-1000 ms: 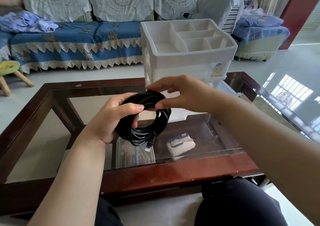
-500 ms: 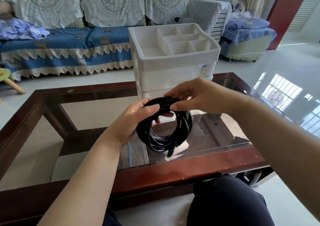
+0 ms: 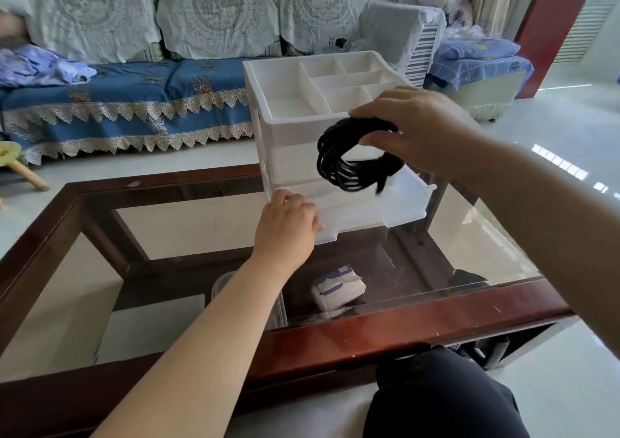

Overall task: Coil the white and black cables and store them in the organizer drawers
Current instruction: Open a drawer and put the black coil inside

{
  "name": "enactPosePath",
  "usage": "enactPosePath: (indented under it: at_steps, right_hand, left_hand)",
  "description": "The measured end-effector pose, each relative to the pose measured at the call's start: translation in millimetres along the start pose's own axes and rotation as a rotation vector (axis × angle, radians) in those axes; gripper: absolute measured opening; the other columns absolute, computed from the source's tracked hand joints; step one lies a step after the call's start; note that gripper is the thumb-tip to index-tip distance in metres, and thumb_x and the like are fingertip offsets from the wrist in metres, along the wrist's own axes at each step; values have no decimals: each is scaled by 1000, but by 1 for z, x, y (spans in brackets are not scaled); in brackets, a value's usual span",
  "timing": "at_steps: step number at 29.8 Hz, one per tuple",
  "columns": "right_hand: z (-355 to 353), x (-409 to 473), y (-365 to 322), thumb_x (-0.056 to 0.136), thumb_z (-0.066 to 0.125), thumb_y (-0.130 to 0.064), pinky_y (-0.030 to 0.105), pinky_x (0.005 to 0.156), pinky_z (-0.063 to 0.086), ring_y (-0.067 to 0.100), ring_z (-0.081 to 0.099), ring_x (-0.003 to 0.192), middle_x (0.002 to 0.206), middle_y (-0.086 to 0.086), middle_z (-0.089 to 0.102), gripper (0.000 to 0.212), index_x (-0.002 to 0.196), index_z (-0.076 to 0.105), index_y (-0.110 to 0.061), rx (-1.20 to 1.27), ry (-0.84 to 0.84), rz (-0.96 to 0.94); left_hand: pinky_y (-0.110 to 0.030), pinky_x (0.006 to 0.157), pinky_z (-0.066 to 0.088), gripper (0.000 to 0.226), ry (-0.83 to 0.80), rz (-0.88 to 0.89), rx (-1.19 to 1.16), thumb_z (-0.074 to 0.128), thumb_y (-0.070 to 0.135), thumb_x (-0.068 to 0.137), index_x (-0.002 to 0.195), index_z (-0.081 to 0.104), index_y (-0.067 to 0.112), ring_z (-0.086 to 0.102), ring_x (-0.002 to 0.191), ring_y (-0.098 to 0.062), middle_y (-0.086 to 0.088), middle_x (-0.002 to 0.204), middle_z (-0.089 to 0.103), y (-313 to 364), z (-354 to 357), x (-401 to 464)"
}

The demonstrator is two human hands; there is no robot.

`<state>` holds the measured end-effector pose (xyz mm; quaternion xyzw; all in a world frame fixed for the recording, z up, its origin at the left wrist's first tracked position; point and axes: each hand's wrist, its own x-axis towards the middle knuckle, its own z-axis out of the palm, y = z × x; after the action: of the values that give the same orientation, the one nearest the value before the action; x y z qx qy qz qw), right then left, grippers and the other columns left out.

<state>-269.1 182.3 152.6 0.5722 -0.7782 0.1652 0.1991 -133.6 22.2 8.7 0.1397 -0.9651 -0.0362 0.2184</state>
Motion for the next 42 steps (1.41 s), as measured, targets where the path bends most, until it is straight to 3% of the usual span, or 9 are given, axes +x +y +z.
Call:
enactPosePath:
  at_steps: [3,7,9,13,19,26,31,38,42]
  right_hand:
    - [-5,5,-2,88,64,-31,38,91,44,23,54,109,114,-2,65,38,125,60,-24,13,41,-50]
    - [28,-1,-4,91,58,-31,29,85,39,18,51,114,119,-5,62,38,129,56,-27,-93,-125,-56]
    - [51,-14,-2,90,60,-26,35,83,45,23,56,108,113,0,64,36,126,59,-22,-220,-132,-131]
    - [100,-41,11,91,61,-24,38,70,53,25,65,89,97,2,69,24,113,68,-14,-290,149,-223]
    - [117,-48,4,90,63,-28,34,72,48,23,64,91,102,-2,69,26,114,68,-18,-294,242,-217]
    - [118,-45,3,77,72,-13,34,62,50,26,64,80,93,2,69,36,113,67,-13,-348,152,-240]
    - [108,-20,-19,80,71,-26,27,48,43,24,62,79,87,0,68,23,103,69,-21,-401,-69,-36]
    - [101,-25,-32,100,29,-44,35,76,48,23,55,110,119,-1,59,41,123,56,-23,-385,-273,-84]
    - [97,-40,-32,90,36,-63,37,93,47,22,42,124,137,-2,45,66,143,35,-23,-323,-390,-38]
  left_hand:
    - [-35,102,34,19,-26,-35,-134,59,26,93,100,69,10,33,130,-26,-7,140,50,-1,0,2]
    - [-36,109,30,14,-55,-25,-200,64,20,91,92,69,7,25,141,-29,-10,154,29,-3,-2,3]
    - [-37,109,30,12,-54,-2,-212,65,18,90,83,66,8,24,142,-30,-10,158,20,-4,-4,-1]
    - [-38,112,26,13,-67,-24,-250,66,18,89,78,66,11,16,145,-28,-5,160,12,-7,-8,-3]
    - [-36,111,28,12,-34,-21,-227,69,16,87,76,65,11,18,146,-29,-7,162,8,-5,-7,-4]
    - [-35,109,31,12,-40,-17,-228,68,17,88,78,67,10,20,144,-29,-4,162,6,-5,-9,-4]
    - [-36,109,32,17,-73,-28,-219,62,22,92,79,65,12,15,146,-24,2,162,1,-5,-9,-4]
    - [-38,109,32,16,-54,-14,-195,63,22,91,80,65,10,18,145,-27,-4,162,4,-5,-8,-6]
    - [-39,108,33,14,-55,-31,-194,64,21,91,82,64,9,20,145,-28,-7,162,7,-3,-7,-4]
